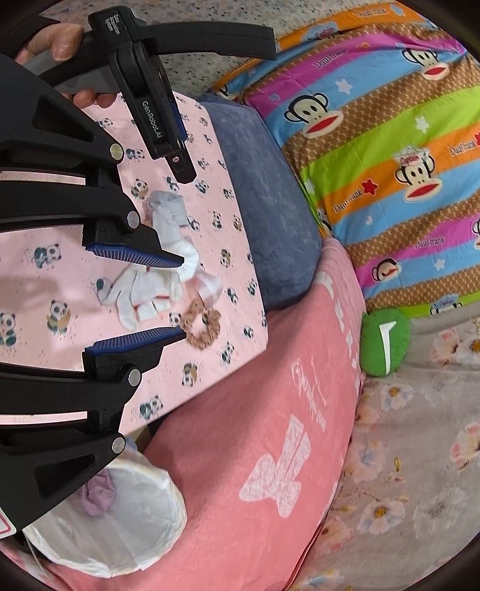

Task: Collect trash
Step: 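Move both tools back over the remaining white socks on the cushion, then grasp a grey-blue sock with the left tool while the right tool grasps a white sock, then carry both socks over the bin with both tools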

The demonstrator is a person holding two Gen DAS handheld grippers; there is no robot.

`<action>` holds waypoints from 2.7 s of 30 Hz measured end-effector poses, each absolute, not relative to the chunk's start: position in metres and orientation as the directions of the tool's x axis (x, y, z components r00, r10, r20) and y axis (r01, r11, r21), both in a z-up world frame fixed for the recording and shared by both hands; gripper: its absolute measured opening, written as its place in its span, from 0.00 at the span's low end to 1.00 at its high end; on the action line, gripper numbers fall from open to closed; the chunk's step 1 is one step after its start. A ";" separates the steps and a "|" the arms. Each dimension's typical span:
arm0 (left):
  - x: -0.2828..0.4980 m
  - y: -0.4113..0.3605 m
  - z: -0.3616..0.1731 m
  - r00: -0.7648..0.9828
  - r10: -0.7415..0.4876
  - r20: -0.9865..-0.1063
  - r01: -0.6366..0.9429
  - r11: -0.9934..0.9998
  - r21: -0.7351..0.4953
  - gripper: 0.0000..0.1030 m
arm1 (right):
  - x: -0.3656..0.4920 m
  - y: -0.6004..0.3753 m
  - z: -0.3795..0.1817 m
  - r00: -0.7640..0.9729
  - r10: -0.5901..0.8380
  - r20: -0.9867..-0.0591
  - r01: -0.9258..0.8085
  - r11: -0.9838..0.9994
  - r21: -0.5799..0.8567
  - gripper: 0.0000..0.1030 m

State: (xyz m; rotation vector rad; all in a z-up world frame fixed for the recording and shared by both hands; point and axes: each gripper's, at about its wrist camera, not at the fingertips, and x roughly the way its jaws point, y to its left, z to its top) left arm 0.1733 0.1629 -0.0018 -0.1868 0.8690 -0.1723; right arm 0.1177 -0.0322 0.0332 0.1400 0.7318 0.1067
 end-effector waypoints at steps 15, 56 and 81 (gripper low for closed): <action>0.223 0.187 -0.048 0.543 -0.290 -0.788 0.031 0.945 -0.327 0.67 | 0.193 0.022 -0.027 0.646 0.189 -0.740 -0.093 0.981 0.169 0.34; 0.163 0.105 0.066 0.631 -0.419 -0.652 0.282 0.908 -0.311 0.21 | 0.112 -0.058 0.085 0.834 0.147 -0.532 -0.035 0.976 0.214 0.09; 0.084 -0.058 0.109 0.579 -0.545 -0.606 0.570 0.802 -0.176 0.21 | -0.003 -0.223 0.122 0.900 -0.064 -0.431 0.200 0.940 0.277 0.09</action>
